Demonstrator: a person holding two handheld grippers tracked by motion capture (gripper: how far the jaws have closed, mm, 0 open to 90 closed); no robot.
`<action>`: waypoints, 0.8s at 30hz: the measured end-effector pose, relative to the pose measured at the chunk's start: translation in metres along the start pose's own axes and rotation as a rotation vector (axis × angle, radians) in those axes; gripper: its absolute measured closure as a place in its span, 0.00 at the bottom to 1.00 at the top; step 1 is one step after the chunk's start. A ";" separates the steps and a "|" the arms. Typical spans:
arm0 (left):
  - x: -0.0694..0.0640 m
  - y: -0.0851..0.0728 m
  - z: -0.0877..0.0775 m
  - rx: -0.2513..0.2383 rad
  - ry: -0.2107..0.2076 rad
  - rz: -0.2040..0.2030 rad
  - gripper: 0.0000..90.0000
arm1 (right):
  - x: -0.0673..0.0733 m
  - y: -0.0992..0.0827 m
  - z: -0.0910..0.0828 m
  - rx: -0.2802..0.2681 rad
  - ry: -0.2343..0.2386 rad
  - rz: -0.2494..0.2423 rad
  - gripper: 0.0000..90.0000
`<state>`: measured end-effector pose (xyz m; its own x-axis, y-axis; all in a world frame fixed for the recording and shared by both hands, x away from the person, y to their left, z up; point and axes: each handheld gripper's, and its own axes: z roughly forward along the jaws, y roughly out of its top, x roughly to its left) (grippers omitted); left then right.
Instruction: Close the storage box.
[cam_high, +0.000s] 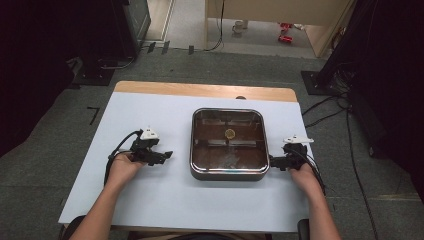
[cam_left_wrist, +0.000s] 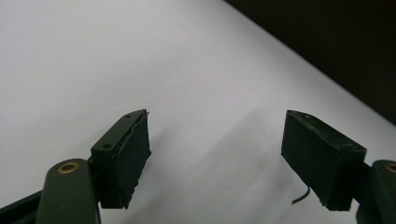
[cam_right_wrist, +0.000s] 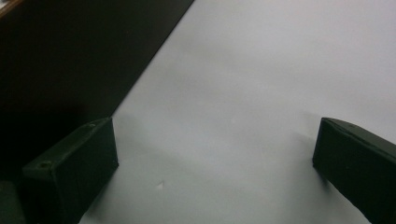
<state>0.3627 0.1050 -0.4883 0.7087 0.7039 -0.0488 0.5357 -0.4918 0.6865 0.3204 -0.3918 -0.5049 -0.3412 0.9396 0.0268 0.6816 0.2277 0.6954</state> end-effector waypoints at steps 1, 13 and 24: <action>0.002 -0.001 0.001 -0.009 -0.004 0.000 0.26 | 0.000 0.000 0.000 0.000 0.000 0.000 0.00; -0.003 -0.007 0.007 -0.047 0.019 0.035 0.15 | 0.000 0.000 0.000 0.000 0.000 -0.001 0.00; -0.004 -0.007 0.008 -0.048 0.023 0.037 0.15 | 0.000 0.000 0.000 0.000 0.000 0.000 0.00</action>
<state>0.3597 0.1017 -0.4983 0.7169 0.6971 -0.0063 0.4857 -0.4930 0.7218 0.3205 -0.3918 -0.5049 -0.3415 0.9395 0.0271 0.6817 0.2277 0.6953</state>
